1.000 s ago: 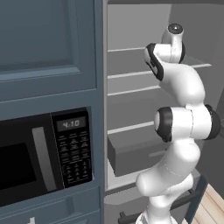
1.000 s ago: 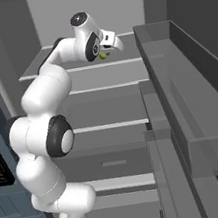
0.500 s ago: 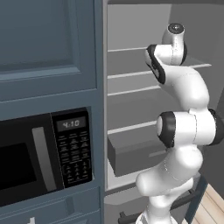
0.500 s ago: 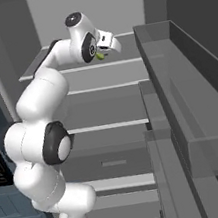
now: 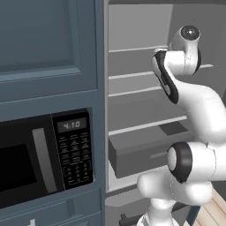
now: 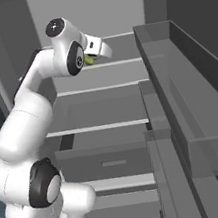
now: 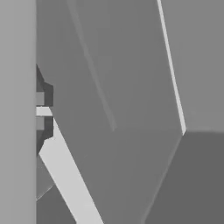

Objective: There is a bowl on the dining counter. Grab a lemon wedge from the fridge and place it in the bowl. Then get the liquor bottle and glass cup from the cabinet and place them next to the bowl.

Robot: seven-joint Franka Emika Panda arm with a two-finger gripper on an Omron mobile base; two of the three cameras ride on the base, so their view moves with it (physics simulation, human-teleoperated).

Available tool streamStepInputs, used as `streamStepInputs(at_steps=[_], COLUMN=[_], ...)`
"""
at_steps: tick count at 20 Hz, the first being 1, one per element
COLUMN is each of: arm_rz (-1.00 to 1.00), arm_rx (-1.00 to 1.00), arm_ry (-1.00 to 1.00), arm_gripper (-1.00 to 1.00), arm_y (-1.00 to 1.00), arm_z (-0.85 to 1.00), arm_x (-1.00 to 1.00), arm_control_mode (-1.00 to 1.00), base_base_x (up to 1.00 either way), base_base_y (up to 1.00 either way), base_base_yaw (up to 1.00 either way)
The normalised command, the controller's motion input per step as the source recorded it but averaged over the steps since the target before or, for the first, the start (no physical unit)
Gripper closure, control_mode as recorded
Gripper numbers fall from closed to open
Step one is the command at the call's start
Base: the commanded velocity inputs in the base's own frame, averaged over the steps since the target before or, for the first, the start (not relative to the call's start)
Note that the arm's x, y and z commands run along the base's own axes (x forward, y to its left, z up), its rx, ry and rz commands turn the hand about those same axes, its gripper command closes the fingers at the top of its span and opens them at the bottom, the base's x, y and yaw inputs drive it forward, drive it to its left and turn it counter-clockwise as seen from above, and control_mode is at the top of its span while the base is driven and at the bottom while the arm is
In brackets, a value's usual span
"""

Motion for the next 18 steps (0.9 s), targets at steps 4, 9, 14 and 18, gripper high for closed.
streamStepInputs(at_steps=[4,9,14,18], arm_rz=[0.0,0.0,0.0,0.0], arm_rx=[0.0,0.0,0.0,0.0], arm_ry=[-0.02,0.0,0.1,0.13], arm_gripper=[1.0,1.0,1.0,1.0], arm_y=[0.62,0.54,0.45,0.14], arm_z=[0.23,0.29,0.09,0.0], arm_x=[-1.0,-1.0,-0.91,-0.69], arm_control_mode=[-1.0,-1.0,-1.0,-1.0], base_base_x=[0.0,0.0,0.0,0.0], base_base_y=[0.0,0.0,0.0,0.0], base_base_yaw=[0.0,0.0,0.0,0.0])
